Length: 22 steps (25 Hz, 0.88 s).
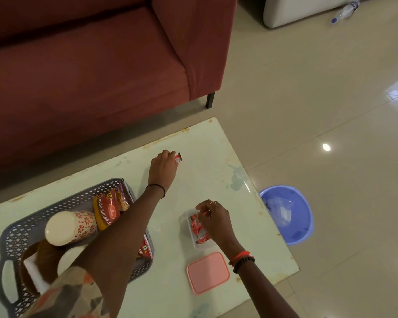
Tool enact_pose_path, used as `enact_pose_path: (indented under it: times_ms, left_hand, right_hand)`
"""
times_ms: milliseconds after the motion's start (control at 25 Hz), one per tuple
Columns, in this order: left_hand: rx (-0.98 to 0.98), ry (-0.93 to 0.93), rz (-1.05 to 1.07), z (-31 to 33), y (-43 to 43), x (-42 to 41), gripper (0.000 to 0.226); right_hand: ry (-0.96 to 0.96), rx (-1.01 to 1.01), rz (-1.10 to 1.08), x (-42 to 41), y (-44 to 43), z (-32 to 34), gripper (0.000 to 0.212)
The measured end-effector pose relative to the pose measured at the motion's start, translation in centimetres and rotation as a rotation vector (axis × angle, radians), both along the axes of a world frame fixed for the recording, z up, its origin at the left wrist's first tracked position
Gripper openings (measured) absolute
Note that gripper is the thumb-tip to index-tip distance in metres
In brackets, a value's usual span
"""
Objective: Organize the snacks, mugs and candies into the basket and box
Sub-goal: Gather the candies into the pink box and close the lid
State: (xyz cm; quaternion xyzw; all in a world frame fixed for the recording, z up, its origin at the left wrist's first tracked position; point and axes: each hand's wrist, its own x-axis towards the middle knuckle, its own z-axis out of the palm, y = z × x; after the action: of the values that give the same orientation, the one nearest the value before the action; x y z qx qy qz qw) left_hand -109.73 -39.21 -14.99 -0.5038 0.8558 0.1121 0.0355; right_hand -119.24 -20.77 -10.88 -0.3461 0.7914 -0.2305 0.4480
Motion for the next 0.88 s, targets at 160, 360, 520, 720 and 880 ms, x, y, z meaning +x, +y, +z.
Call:
enact_pose_path:
  times_ms: [160,360,520,720,880]
  left_hand:
    - [0.086,0.236,0.108,1.6,3.1,0.6,0.032]
    - [0.206,0.436,0.227,3.7,7.9,0.9,0.031]
    - [0.269,0.567,0.226,4.8,12.2,1.7,0.022]
    - [0.474,0.577,0.236,4.7,16.8,2.3,0.027]
    - [0.559,0.549,0.222,3.9,17.7,2.2,0.032]
  right_hand:
    - [-0.005,0.012,-0.032,0.4,0.2,0.7,0.023]
    - [0.005,0.003,-0.090,0.2,1.2,1.6,0.019]
    - [-0.001,0.015,-0.176,-0.2,2.7,2.3,0.020]
    - [0.007,0.022,-0.253,-0.5,5.1,3.1,0.019]
    - [0.023,0.040,-0.263,-0.4,7.3,2.8,0.018]
